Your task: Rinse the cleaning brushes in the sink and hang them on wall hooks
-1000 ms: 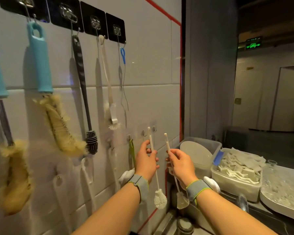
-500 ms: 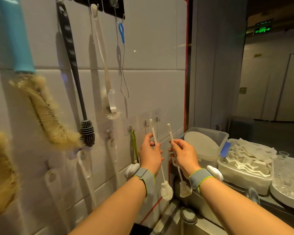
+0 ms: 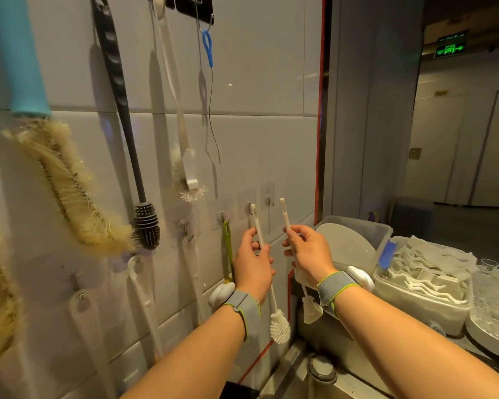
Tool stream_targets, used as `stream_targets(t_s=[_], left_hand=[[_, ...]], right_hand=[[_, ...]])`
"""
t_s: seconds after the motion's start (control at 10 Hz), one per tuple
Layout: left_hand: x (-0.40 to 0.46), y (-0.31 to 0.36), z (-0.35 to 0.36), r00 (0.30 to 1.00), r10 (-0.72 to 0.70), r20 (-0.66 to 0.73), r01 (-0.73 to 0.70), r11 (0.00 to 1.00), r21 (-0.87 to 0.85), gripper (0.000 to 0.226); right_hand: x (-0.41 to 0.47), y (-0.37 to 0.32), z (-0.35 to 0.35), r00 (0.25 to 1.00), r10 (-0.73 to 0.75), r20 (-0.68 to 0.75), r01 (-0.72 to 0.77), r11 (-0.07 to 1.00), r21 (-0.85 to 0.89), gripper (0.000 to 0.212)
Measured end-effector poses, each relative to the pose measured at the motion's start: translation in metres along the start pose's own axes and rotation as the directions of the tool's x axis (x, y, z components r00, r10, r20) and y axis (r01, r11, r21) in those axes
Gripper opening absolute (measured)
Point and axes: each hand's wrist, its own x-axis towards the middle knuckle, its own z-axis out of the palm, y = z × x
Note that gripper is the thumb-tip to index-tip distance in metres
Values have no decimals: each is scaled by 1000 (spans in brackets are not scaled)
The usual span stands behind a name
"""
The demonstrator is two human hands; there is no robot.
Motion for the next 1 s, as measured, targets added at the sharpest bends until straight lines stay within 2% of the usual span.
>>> stream_targets(t_s=[0.3, 0.6, 0.8, 0.9, 1.0], left_hand=[[6, -15, 3, 997, 27, -74, -16, 989, 145, 36], [7, -17, 5, 992, 69, -109, -45, 978, 206, 27], [-1, -15, 2, 989, 28, -147, 18, 952, 305, 21], [-11, -10, 1, 990, 20, -136, 33, 927, 374, 30], [-23, -3, -5, 984, -55, -171, 126, 891, 435, 37]], right_hand=[[26, -2, 23, 998, 48, 39, -48, 999, 0, 21], [28, 21, 28, 996, 75, 51, -75, 997, -2, 16], [33, 44, 22, 999, 39, 14, -37, 992, -120, 10], [25, 48, 6, 1000, 23, -19, -25, 987, -156, 15], [10, 47, -11, 999, 24, -41, -31, 983, -182, 25]])
